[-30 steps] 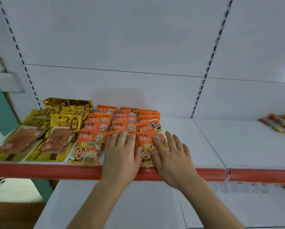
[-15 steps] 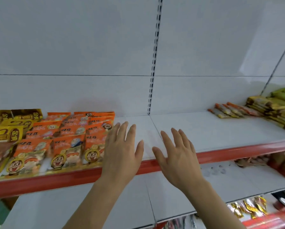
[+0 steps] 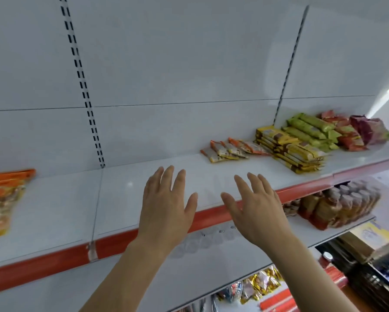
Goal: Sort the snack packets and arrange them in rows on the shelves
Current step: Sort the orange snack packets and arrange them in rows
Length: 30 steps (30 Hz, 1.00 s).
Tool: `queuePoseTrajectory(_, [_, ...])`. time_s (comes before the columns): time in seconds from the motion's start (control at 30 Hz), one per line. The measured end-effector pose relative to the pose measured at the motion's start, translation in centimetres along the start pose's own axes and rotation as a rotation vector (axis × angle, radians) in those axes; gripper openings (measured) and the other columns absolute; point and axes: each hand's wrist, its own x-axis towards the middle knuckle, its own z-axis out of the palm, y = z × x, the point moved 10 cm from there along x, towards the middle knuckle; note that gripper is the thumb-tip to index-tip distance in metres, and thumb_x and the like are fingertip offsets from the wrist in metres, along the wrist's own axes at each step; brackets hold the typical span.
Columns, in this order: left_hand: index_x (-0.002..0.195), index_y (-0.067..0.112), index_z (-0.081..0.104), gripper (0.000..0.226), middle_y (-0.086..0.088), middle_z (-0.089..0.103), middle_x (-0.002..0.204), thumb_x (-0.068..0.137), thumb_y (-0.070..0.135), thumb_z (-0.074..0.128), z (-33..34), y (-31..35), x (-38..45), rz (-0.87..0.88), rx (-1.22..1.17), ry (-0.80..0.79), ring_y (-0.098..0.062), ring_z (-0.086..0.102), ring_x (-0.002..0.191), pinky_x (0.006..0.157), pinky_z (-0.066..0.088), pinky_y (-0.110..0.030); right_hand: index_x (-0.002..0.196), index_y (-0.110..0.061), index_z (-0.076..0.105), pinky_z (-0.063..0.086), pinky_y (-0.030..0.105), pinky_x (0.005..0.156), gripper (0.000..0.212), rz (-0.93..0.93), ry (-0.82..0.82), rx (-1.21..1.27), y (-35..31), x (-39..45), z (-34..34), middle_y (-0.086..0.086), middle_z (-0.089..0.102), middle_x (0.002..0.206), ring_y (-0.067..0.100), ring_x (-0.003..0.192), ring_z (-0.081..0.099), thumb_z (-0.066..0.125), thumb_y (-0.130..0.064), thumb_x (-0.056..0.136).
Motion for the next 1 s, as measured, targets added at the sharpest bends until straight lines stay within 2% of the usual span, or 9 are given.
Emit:
queuePoseTrajectory(0.27, [0.16,0.014,0.034,0.065,-0.013,0.031,0.166,0.106,0.05,0.039,6.9,5.2,8.8,0.043,0.01,-0.072,-0.032,0.022,0.156,0.129,0.016,-0.045,0.16,-0.022,0.015,0.013,0.044,0.124,0.066,0.062,-0.039,-0.057,9.5,9.3,1.7,0.01,0.013,0.167,0.03,0.154,0.002,0.03,-0.054,0.104])
queuePoseTrajectory(0.33, [0.161,0.015,0.031,0.066,-0.013,0.032,0.165,0.106,0.051,0.035,8.5,6.0,11.3,0.04,-0.001,-0.077,-0.032,0.023,0.155,0.128,0.018,-0.045,0.16,-0.02,0.013,0.013,0.044,0.125,0.066,0.044,-0.034,-0.09,10.6,12.2,2.0,0.011,0.013,0.166,0.031,0.154,0.002,0.033,-0.05,0.104])
queuePoseTrajectory(0.5, [0.16,0.014,0.03,0.071,-0.014,0.036,0.162,0.102,0.05,0.048,11.6,7.5,15.9,0.029,0.018,-0.112,-0.035,0.03,0.15,0.124,0.024,-0.049,0.157,-0.017,0.013,0.019,0.044,0.123,0.063,-0.02,-0.02,-0.149,12.2,18.9,2.6,0.011,0.014,0.164,0.032,0.153,0.005,0.043,-0.031,0.103])
queuePoseTrajectory(0.63, [0.162,0.018,0.021,0.072,-0.009,0.029,0.164,0.103,0.054,0.042,13.5,7.8,17.7,-0.001,0.073,-0.18,-0.03,0.028,0.15,0.124,0.024,-0.045,0.154,-0.012,0.018,0.022,0.042,0.123,0.066,-0.072,-0.054,-0.175,13.3,23.4,4.6,0.013,0.02,0.161,0.034,0.151,0.01,0.048,-0.016,0.096])
queuePoseTrajectory(0.73, [0.155,0.016,0.037,0.066,-0.01,0.047,0.151,0.101,0.054,0.041,14.0,8.0,18.7,-0.031,0.075,-0.178,-0.033,0.045,0.138,0.114,0.038,-0.047,0.154,-0.01,0.021,0.026,0.041,0.121,0.065,-0.095,-0.068,-0.198,14.2,26.1,6.0,0.012,0.029,0.158,0.034,0.149,0.019,0.048,-0.023,0.096])
queuePoseTrajectory(0.8, [0.144,0.012,0.053,0.069,-0.01,0.062,0.133,0.093,0.056,0.033,13.9,8.0,19.3,-0.082,0.053,-0.14,-0.036,0.059,0.121,0.1,0.048,-0.047,0.149,-0.01,0.033,0.041,0.038,0.108,0.056,-0.103,-0.066,-0.214,14.3,27.2,5.9,0.01,0.044,0.149,0.03,0.139,0.038,0.05,-0.022,0.098])
queuePoseTrajectory(0.87, [0.14,0.012,0.057,0.07,-0.009,0.065,0.129,0.092,0.054,0.03,13.7,8.6,19.7,-0.119,0.031,-0.118,-0.036,0.061,0.117,0.096,0.05,-0.045,0.13,-0.014,0.054,0.05,0.033,0.081,0.034,-0.102,-0.028,-0.236,14.3,27.6,4.8,0.006,0.061,0.13,0.025,0.119,0.057,0.051,-0.011,0.096])
queuePoseTrajectory(0.93, [0.143,0.015,0.054,0.056,-0.006,0.062,0.136,0.1,0.048,0.039,13.7,9.3,19.8,-0.186,-0.02,-0.117,-0.031,0.057,0.123,0.099,0.047,-0.041,0.111,-0.019,0.064,0.043,0.028,0.059,0.027,-0.103,0.034,-0.267,14.2,27.3,3.4,0.001,0.069,0.108,0.022,0.098,0.067,0.049,-0.005,0.095])
queuePoseTrajectory(1.0, [0.141,0.021,0.055,0.043,0.0,0.061,0.136,0.105,0.043,0.047,13.7,10.2,20.2,-0.247,-0.139,-0.092,-0.025,0.056,0.125,0.098,0.047,-0.037,0.105,-0.021,0.065,0.03,0.025,0.045,0.025,-0.112,0.156,-0.245,14.1,26.7,1.4,-0.002,0.07,0.09,0.021,0.074,0.066,0.049,-0.005,0.093])
